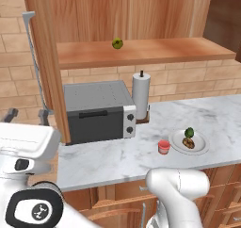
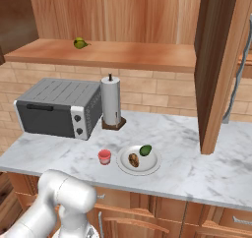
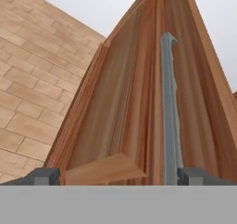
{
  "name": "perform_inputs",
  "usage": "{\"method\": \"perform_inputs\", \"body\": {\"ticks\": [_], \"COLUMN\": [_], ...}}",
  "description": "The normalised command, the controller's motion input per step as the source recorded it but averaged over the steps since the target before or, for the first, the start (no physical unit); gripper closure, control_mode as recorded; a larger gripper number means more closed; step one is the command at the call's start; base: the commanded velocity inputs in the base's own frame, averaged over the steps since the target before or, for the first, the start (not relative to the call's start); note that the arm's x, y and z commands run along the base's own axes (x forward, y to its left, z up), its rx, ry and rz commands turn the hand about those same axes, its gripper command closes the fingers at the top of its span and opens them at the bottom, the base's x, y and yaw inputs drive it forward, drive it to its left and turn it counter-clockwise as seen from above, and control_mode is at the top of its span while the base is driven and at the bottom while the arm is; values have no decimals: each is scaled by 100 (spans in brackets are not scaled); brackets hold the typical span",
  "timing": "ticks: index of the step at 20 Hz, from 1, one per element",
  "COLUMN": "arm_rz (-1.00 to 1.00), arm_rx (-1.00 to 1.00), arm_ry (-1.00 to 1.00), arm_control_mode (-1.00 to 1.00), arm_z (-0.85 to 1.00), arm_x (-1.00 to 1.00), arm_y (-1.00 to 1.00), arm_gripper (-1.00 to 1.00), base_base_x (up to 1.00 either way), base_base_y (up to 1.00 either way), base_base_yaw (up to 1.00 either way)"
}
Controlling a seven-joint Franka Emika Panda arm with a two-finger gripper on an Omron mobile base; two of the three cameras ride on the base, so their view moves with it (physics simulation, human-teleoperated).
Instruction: Pick the avocado and bread from the counter and place them on the plate. Then pick the jam from the cabinet and place it next to the plate. Lastly close the cabinet door.
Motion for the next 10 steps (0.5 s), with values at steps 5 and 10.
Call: {"method": "perform_inputs", "body": {"ticks": [5, 10], "arm_rz": [-9, -11], "arm_rx": [9, 17], "arm_ry": [3, 1], "arm_control_mode": [-100, -100], "arm_z": [0, 0], "arm_x": [12, 4], "arm_y": [-4, -43], "arm_gripper": [-100, -100], "base_base_x": [0, 0], "base_base_y": [0, 0], "base_base_yaw": [0, 0]}}
